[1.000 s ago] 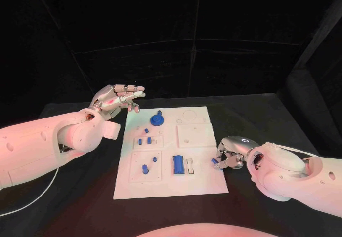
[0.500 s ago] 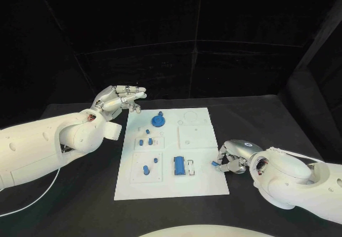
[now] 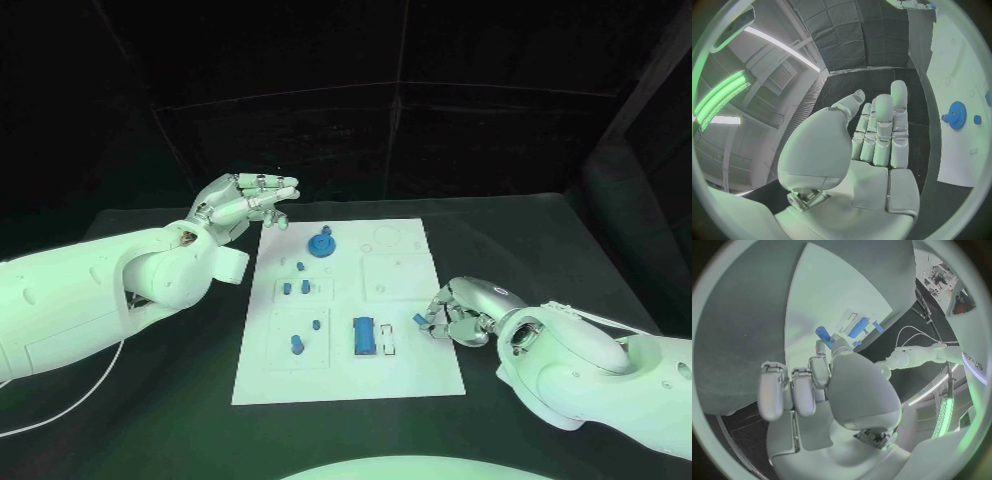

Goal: Assemble the parts on the task board

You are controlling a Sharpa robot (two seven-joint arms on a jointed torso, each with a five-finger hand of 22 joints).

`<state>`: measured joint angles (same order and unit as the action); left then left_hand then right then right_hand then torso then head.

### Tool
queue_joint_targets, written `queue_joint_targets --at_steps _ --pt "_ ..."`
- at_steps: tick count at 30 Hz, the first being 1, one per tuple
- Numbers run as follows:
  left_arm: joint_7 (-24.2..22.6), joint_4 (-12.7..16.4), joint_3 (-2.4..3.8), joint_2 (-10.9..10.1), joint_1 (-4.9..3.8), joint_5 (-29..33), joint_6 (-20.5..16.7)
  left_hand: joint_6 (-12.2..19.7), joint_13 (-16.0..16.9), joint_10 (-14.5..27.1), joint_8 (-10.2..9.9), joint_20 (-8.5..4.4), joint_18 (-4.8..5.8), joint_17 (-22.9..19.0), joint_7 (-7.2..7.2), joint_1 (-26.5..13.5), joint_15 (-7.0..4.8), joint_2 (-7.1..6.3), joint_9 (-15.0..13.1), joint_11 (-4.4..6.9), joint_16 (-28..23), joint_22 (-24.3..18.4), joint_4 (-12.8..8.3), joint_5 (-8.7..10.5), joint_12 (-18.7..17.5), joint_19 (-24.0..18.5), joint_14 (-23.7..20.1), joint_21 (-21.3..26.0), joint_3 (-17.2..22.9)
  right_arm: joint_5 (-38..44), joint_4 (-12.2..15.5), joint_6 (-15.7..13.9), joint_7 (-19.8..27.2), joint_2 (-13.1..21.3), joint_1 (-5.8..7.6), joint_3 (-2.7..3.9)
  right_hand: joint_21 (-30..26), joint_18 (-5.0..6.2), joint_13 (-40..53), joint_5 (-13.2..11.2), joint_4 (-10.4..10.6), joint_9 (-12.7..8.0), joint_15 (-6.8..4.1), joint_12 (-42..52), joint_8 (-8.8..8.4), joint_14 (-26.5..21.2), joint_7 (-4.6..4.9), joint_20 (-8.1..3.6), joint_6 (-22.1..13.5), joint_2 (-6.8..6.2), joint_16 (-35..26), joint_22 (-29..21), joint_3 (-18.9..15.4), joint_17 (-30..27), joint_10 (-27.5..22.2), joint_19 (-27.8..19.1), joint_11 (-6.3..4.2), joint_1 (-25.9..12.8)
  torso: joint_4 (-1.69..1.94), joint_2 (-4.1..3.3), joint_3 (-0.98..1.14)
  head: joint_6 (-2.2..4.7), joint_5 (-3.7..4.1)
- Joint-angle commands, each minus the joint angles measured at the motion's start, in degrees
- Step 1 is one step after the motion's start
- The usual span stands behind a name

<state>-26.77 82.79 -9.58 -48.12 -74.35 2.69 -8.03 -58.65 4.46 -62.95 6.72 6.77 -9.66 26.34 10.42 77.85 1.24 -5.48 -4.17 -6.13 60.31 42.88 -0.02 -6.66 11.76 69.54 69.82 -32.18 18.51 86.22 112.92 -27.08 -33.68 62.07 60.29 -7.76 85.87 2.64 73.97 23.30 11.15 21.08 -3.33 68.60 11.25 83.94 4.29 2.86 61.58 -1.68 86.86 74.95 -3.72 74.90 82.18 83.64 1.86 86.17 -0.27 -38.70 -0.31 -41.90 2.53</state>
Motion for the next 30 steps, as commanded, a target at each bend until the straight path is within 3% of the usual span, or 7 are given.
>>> queue_joint_targets --at_steps 1,4,11,16,23,30 --pt "-0.7 0.2 0.04 -0.1 -0.07 0.2 0.5 0.4 0.0 0.4 0.4 0.17 -0.81 -0.1 0.02 0.5 0.02 0.07 -0.1 -0.12 0.2 -0.1 -0.2 -0.37 0.3 0.2 -0.4 0.4 0.0 -3.2 -0.1 -3.7 0.7 -0.9 0.07 0.01 0.4 -0.75 6.6 -0.2 0.3 0.1 -0.39 6.1 -0.11 4.6 0.1 -0.01 0.6 1.58 -0.4 7.6 0.5 8.5 2.1 0.9 -2.02 0.9 -0.05 -0.01 0.05 -0.15 -0.24" --pt "-0.7 0.2 0.04 -0.1 -0.08 0.2 0.5 0.4 0.0 0.4 0.4 0.17 -0.81 -0.1 0.02 0.5 0.02 0.07 -0.1 -0.12 0.2 -0.1 -0.2 -0.37 0.3 0.2 -0.4 0.4 0.0 -4.4 -0.5 -3.8 0.7 -2.2 0.07 0.01 0.4 -0.75 6.7 -0.3 0.8 0.1 -0.49 6.2 -0.12 4.5 -0.07 -0.08 1.0 1.24 -0.5 7.6 0.8 8.2 2.3 0.9 -2.16 0.2 -0.07 0.0 0.07 -0.24 -0.47" --pt "-0.7 0.3 0.04 -0.1 -0.08 0.2 0.6 0.4 0.0 0.4 0.4 0.16 -0.81 -0.1 0.04 0.5 0.03 -0.02 -0.1 -0.14 0.2 -0.1 -0.3 -0.33 0.4 0.2 -0.4 0.4 -0.1 -5.2 -1.8 -1.1 0.5 -5.0 0.06 0.01 0.3 -0.7 6.4 -1.6 1.7 0.2 -0.92 5.8 0.0 4.4 -0.71 -0.44 2.5 0.36 -0.8 7.4 1.5 7.7 2.5 0.8 -2.68 -1.3 0.08 -0.07 0.04 -0.28 -0.7" --pt "-0.8 0.4 0.04 -0.1 -0.08 0.2 0.7 0.4 0.0 0.4 0.4 0.16 -0.8 -0.1 0.05 0.5 0.03 -0.06 -0.1 -0.14 0.2 -0.1 -0.3 -0.3 0.4 0.2 -0.4 0.4 -0.1 -5.1 -2.5 0.7 0.0 -6.5 0.05 0.01 0.4 -0.75 6.6 -1.5 2.4 0.3 -1.15 6.2 0.01 4.5 -1.06 -0.67 3.4 0.16 -0.7 7.6 1.9 8.0 2.8 1.0 -2.96 -2.4 -0.02 -0.08 0.05 -0.53 -1.37" --pt "-0.9 0.4 0.05 -0.1 -0.08 0.2 0.7 0.4 0.0 0.4 0.4 0.16 -0.8 -0.1 0.05 0.5 0.03 -0.06 -0.1 -0.14 0.2 -0.1 -0.3 -0.3 0.4 0.2 -0.4 0.4 -0.1 -5.0 -3.1 1.9 -0.7 -7.8 0.04 0.0 0.4 -0.75 6.7 -1.4 2.6 0.4 -1.26 6.2 0.03 4.5 -1.22 -0.77 3.7 0.0 -0.8 7.6 2.0 7.8 2.9 1.0 -3.08 -2.8 -0.03 -0.04 -0.01 -0.71 -1.07" --pt "-0.9 0.5 0.05 -0.2 -0.09 0.2 0.6 0.5 0.0 0.4 0.4 0.16 -0.8 -0.1 0.08 0.6 0.04 -0.1 -0.1 -0.15 0.2 -0.1 -0.3 -0.25 0.4 0.2 -0.4 0.4 -0.2 -5.3 -3.4 3.4 -1.9 -8.4 0.04 0.0 0.4 -0.75 6.7 -1.6 2.8 0.5 -1.4 6.2 0.07 4.5 -1.41 -0.91 4.2 -0.51 -0.8 7.6 2.2 7.9 3.0 1.0 -3.25 -3.2 -0.13 -0.02 0.06 -0.74 -1.22"
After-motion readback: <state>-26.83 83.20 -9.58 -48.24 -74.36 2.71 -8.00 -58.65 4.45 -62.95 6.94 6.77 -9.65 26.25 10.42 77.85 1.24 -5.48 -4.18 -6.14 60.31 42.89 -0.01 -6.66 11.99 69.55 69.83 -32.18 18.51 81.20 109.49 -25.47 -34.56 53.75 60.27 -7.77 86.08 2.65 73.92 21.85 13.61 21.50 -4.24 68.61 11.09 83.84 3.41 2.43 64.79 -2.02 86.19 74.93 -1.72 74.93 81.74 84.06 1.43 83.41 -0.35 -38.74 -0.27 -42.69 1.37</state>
